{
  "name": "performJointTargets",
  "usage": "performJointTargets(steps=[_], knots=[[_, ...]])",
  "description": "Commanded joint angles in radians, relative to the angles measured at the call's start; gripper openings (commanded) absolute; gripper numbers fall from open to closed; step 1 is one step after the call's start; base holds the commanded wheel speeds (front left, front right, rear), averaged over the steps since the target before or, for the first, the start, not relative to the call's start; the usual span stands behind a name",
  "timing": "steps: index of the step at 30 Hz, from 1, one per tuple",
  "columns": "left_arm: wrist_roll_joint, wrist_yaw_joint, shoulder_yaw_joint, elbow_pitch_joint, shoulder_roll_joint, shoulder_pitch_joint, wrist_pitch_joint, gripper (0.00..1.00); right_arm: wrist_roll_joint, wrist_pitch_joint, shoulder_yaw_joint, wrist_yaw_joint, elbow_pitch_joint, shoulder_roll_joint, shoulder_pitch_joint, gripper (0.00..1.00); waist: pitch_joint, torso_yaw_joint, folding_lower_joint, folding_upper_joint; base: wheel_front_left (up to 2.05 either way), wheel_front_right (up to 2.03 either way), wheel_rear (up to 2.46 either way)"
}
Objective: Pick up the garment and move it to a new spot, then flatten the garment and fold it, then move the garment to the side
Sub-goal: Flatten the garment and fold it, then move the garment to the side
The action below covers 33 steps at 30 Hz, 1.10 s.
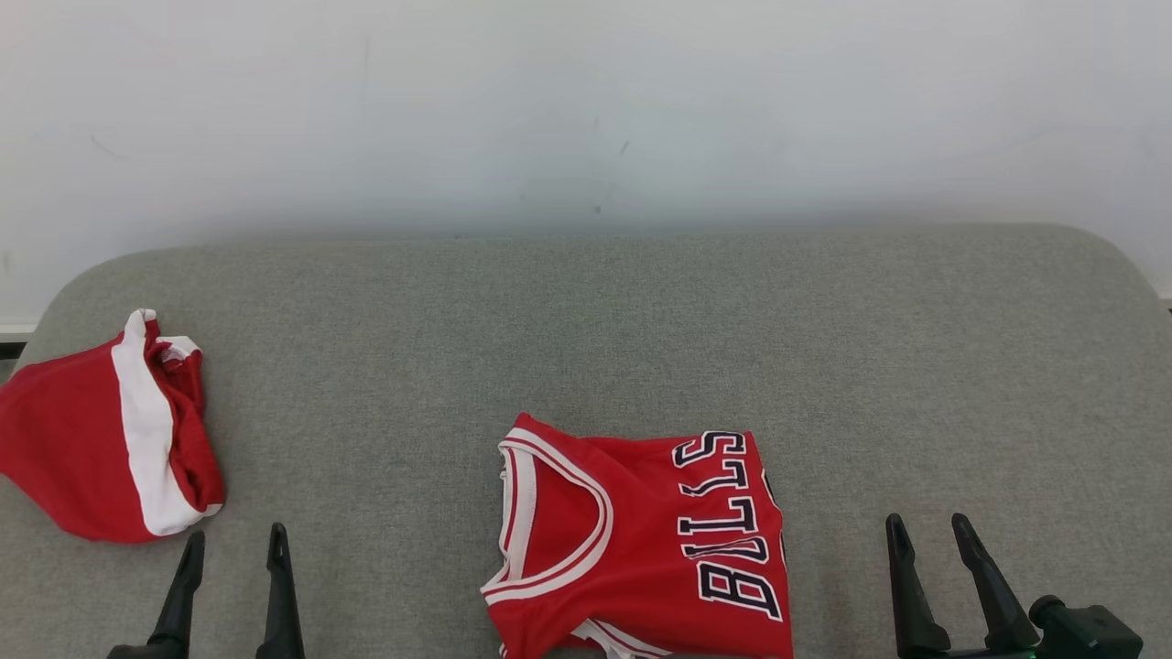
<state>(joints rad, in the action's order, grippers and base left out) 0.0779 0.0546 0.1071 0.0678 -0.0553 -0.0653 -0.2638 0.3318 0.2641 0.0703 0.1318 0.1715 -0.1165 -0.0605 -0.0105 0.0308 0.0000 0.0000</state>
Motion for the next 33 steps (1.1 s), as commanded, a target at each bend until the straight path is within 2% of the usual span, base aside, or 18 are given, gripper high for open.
performJointTargets(steps=[1,5,8,17,26,33], knots=[[-0.01,0.005,-0.001,-0.002,0.001,-0.005,-0.001,1.0,-0.008,0.0,-0.001,-0.002,-0.001,-0.001,-0.005,1.0,-0.001,0.001,0.0,0.0,0.0,0.0,0.0],[-0.013,0.007,-0.012,-0.001,0.002,-0.015,-0.001,1.0,-0.009,0.0,0.001,-0.002,0.001,-0.003,-0.005,1.0,-0.004,0.002,0.0,0.0,0.0,0.0,0.0],[-0.007,0.024,-0.04,0.012,0.003,-0.032,0.0,1.0,-0.008,0.0,0.001,-0.002,0.002,-0.004,-0.009,1.0,-0.007,0.002,0.0,0.0,0.0,0.0,0.0],[-0.009,0.068,-0.21,0.062,0.004,-0.088,-0.001,1.0,-0.011,0.0,0.003,-0.002,0.004,-0.009,-0.018,1.0,-0.011,0.005,0.0,0.0,0.0,0.0,0.0],[0.019,0.074,-0.376,0.084,0.003,-0.09,0.0,1.0,-0.01,0.0,0.008,-0.002,0.004,-0.018,-0.012,1.0,-0.004,0.0,0.0,0.0,0.0,0.0,0.0],[0.068,0.075,-0.434,0.169,0.002,-0.044,0.0,1.0,-0.006,0.0,0.014,-0.002,0.007,-0.019,-0.003,1.0,0.001,-0.017,0.0,0.0,0.0,0.0,0.0]])
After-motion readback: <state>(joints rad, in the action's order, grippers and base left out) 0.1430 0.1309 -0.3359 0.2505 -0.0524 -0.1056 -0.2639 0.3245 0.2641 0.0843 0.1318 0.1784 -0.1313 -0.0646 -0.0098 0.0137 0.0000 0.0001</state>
